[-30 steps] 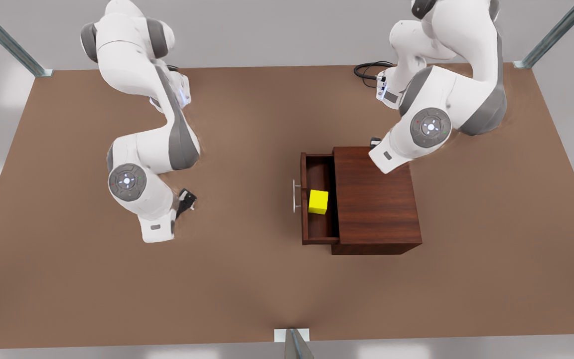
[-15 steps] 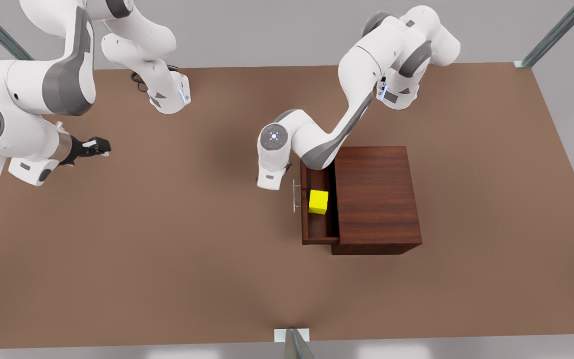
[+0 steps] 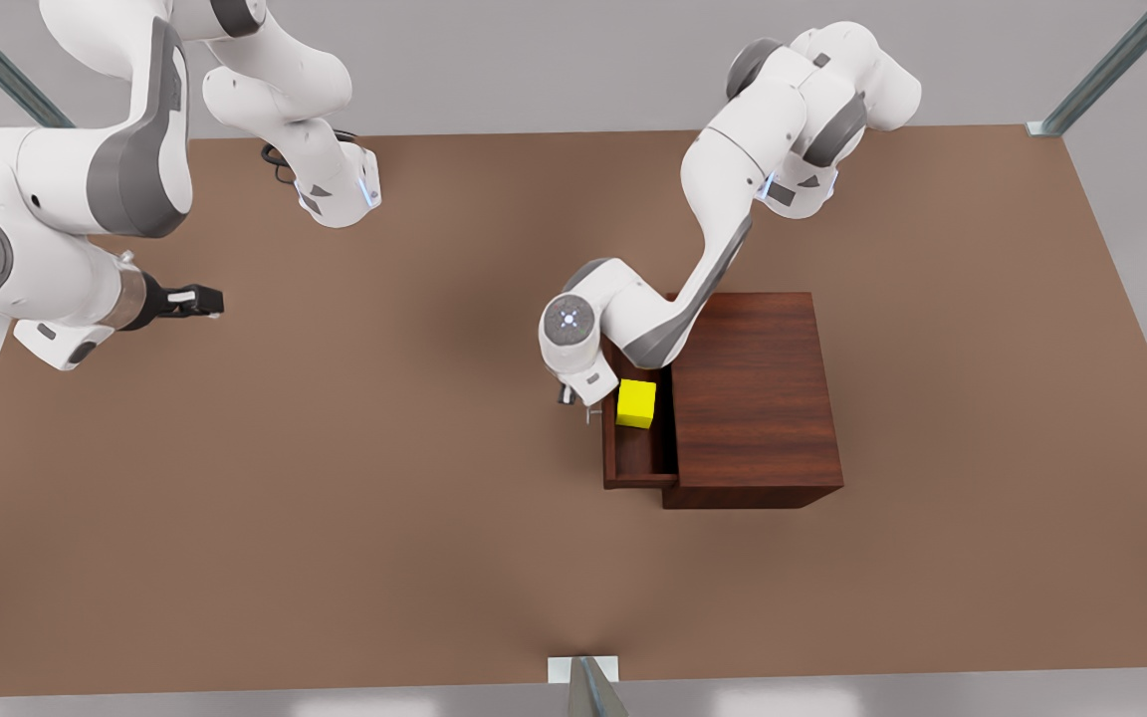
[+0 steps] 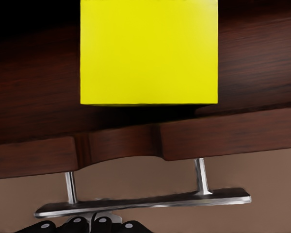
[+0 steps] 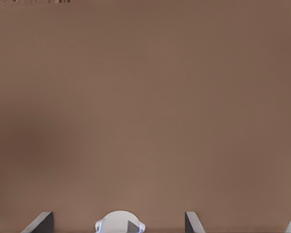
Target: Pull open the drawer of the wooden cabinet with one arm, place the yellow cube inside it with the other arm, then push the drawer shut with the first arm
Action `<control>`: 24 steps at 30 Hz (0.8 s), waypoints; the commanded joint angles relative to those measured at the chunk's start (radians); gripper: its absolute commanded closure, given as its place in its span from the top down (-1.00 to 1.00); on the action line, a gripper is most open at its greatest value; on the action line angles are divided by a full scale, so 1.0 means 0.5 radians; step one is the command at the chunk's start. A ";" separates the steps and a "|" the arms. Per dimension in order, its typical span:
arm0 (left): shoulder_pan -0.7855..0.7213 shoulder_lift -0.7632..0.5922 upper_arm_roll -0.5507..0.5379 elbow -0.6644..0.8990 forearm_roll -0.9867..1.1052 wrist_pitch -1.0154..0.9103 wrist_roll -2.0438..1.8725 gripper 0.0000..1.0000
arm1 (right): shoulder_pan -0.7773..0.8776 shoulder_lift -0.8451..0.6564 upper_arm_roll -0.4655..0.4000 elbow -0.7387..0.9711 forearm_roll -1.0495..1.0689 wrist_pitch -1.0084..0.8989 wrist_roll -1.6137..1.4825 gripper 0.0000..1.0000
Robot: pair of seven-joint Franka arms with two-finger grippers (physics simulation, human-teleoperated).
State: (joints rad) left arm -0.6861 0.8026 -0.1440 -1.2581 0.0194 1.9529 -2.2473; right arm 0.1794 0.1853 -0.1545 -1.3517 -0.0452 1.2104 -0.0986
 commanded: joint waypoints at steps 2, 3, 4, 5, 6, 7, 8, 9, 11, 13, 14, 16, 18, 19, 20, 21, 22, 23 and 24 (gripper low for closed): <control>0.016 0.002 0.000 0.001 0.001 -0.022 -1.034 -0.57 | 0.003 0.001 0.008 0.001 0.001 0.006 0.234 1.00; 0.022 0.002 -0.003 -0.006 0.001 -0.025 -1.031 -0.57 | 0.003 0.004 0.011 0.001 0.001 0.006 0.234 1.00; 0.038 0.002 -0.003 -0.009 0.004 -0.025 -1.031 -0.57 | 0.003 0.004 0.024 0.001 0.001 0.006 0.237 1.00; 0.041 -0.001 -0.003 -0.009 0.001 -0.025 -1.031 -0.57 | 0.003 0.004 0.027 0.001 0.001 0.006 0.237 1.00; 0.056 -0.001 -0.006 -0.012 0.001 -0.031 -1.031 -0.57 | 0.003 0.004 0.030 0.001 0.001 0.006 0.237 1.00; 0.087 -0.004 -0.031 -0.024 0.004 -0.031 -1.028 -0.57 | 0.003 0.004 0.036 0.001 0.005 0.006 0.237 1.00; 0.108 -0.007 -0.046 -0.027 0.007 -0.031 -1.025 -0.57 | 0.003 0.007 0.036 0.001 0.005 0.006 0.237 1.00; 0.114 -0.007 -0.049 -0.027 0.007 -0.046 -1.025 -0.57 | 0.003 0.007 0.039 0.001 0.005 0.006 0.237 1.00; 0.145 -0.013 -0.052 -0.030 0.007 -0.065 -1.000 -0.57 | 0.003 0.004 0.051 0.001 0.005 0.003 0.237 1.00; 0.209 -0.016 -0.111 -0.030 0.026 -0.102 -0.976 -0.57 | 0.003 0.001 0.064 0.001 0.011 0.003 0.234 1.00; 0.228 -0.022 -0.120 -0.030 0.029 -0.141 -0.973 -0.57 | 0.003 -0.002 0.064 0.001 0.008 0.003 0.234 1.00; 0.265 -0.037 -0.135 -0.030 0.050 -0.178 -0.973 -0.57 | 0.003 -0.009 0.067 0.001 0.008 0.006 0.228 1.00; 0.332 -0.080 -0.154 -0.098 0.072 -0.200 -0.939 -0.57 | 0.003 -0.005 0.064 0.001 0.011 0.003 0.228 1.00; 0.399 -0.083 -0.230 -0.110 0.115 -0.203 -0.917 -0.57 | 0.003 -0.005 0.067 0.001 0.011 0.003 0.228 1.00; 0.449 -0.083 -0.279 -0.116 0.151 -0.203 -0.917 -0.57 | 0.003 -0.005 0.067 0.001 0.011 0.003 0.231 1.00; 0.461 -0.083 -0.283 -0.119 0.155 -0.203 -0.917 -0.57 | 0.003 -0.005 0.076 0.001 0.011 0.003 0.231 1.00; 0.461 -0.083 -0.283 -0.122 0.155 -0.206 -0.914 -0.57 | 0.003 -0.005 0.076 0.001 0.011 0.003 0.231 1.00; 0.464 -0.083 -0.283 -0.119 0.155 -0.209 -0.914 -0.57 | 0.003 -0.002 0.079 0.001 0.011 0.003 0.231 1.00; 0.467 -0.086 -0.283 -0.119 0.155 -0.249 -0.871 -0.57 | 0.003 -0.002 0.079 0.001 0.011 0.003 0.231 1.00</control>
State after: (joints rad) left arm -0.4539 0.7614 -0.2839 -1.3184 0.0870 1.8591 -2.5998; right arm 0.1815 0.1849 -0.1151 -1.3518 -0.0405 1.2127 -0.0135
